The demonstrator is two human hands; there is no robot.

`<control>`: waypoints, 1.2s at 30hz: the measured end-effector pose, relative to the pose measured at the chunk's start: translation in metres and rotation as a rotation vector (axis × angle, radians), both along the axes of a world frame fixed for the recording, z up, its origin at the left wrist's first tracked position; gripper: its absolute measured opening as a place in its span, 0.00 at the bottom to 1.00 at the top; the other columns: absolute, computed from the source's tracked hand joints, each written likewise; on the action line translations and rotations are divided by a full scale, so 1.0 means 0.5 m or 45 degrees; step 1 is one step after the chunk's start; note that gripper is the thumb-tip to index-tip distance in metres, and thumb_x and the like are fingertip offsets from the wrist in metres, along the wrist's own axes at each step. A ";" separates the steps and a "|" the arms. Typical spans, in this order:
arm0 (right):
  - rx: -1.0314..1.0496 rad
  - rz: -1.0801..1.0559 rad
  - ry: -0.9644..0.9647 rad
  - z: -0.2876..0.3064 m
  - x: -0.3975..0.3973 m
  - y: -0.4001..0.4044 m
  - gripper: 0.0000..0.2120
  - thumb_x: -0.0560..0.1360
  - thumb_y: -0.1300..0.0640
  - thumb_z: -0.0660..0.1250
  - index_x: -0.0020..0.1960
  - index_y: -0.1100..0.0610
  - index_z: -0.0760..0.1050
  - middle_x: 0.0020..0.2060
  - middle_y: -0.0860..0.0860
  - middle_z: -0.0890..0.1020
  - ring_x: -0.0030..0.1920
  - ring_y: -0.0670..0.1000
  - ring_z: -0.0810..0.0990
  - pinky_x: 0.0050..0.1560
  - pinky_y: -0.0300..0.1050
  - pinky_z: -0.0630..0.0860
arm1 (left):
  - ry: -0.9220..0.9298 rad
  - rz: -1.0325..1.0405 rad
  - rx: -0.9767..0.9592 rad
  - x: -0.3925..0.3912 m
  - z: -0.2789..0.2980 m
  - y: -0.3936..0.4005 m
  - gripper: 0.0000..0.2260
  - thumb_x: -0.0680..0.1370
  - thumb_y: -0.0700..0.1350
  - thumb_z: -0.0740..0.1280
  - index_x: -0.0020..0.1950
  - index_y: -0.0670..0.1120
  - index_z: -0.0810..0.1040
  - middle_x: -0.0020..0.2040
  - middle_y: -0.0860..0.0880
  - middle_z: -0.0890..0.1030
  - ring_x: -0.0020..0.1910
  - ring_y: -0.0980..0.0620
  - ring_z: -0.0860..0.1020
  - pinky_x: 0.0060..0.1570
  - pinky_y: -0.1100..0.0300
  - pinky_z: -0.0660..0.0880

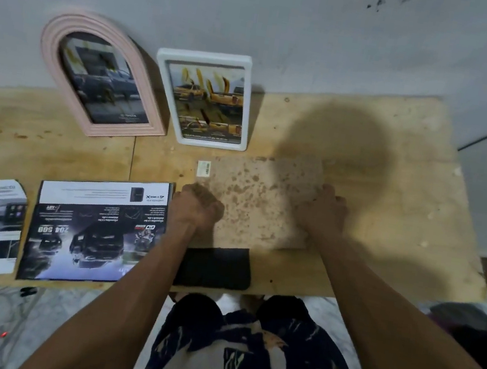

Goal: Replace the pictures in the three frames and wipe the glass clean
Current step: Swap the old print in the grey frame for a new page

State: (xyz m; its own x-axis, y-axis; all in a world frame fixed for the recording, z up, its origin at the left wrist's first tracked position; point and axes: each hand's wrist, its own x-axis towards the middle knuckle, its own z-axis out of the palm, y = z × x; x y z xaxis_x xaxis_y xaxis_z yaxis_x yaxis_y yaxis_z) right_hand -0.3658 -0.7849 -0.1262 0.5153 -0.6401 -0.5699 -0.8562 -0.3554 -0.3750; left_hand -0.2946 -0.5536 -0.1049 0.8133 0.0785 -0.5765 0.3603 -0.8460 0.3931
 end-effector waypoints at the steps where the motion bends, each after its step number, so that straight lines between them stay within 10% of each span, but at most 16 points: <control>1: -0.017 -0.002 0.000 -0.004 0.003 -0.002 0.26 0.75 0.54 0.64 0.71 0.55 0.62 0.67 0.61 0.67 0.67 0.64 0.64 0.64 0.55 0.67 | 0.008 0.013 0.018 0.004 -0.006 -0.002 0.14 0.72 0.51 0.74 0.48 0.43 0.75 0.54 0.41 0.81 0.54 0.41 0.79 0.57 0.50 0.78; 8: 0.038 -0.136 0.008 -0.003 0.017 -0.016 0.27 0.74 0.52 0.65 0.70 0.57 0.63 0.67 0.60 0.66 0.67 0.63 0.65 0.63 0.55 0.67 | -0.024 0.142 -0.045 0.004 -0.001 -0.009 0.13 0.71 0.53 0.74 0.41 0.46 0.75 0.45 0.47 0.82 0.49 0.45 0.81 0.52 0.57 0.79; 17: 0.161 -0.364 -0.157 0.032 -0.002 0.041 0.32 0.68 0.39 0.66 0.65 0.58 0.72 0.60 0.56 0.76 0.54 0.59 0.77 0.48 0.48 0.74 | -0.125 0.446 -0.309 -0.013 0.022 0.065 0.31 0.68 0.54 0.80 0.62 0.42 0.71 0.52 0.48 0.78 0.53 0.45 0.79 0.57 0.52 0.78; 36: 0.439 -0.017 -0.446 0.069 0.058 0.556 0.43 0.64 0.46 0.80 0.71 0.56 0.63 0.64 0.52 0.74 0.55 0.53 0.75 0.50 0.49 0.72 | -0.205 0.520 -0.338 0.024 0.022 0.633 0.27 0.68 0.54 0.81 0.57 0.42 0.74 0.46 0.48 0.78 0.40 0.53 0.75 0.34 0.59 0.67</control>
State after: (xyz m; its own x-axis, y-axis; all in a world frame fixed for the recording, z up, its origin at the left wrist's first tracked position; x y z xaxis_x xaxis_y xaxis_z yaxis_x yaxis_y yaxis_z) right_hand -0.3368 -0.5067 -0.0915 0.7068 -0.4523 -0.5439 -0.6614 -0.1499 -0.7349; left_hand -0.2823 -0.2371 -0.0941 0.8268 0.2767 -0.4897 0.5581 -0.5123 0.6528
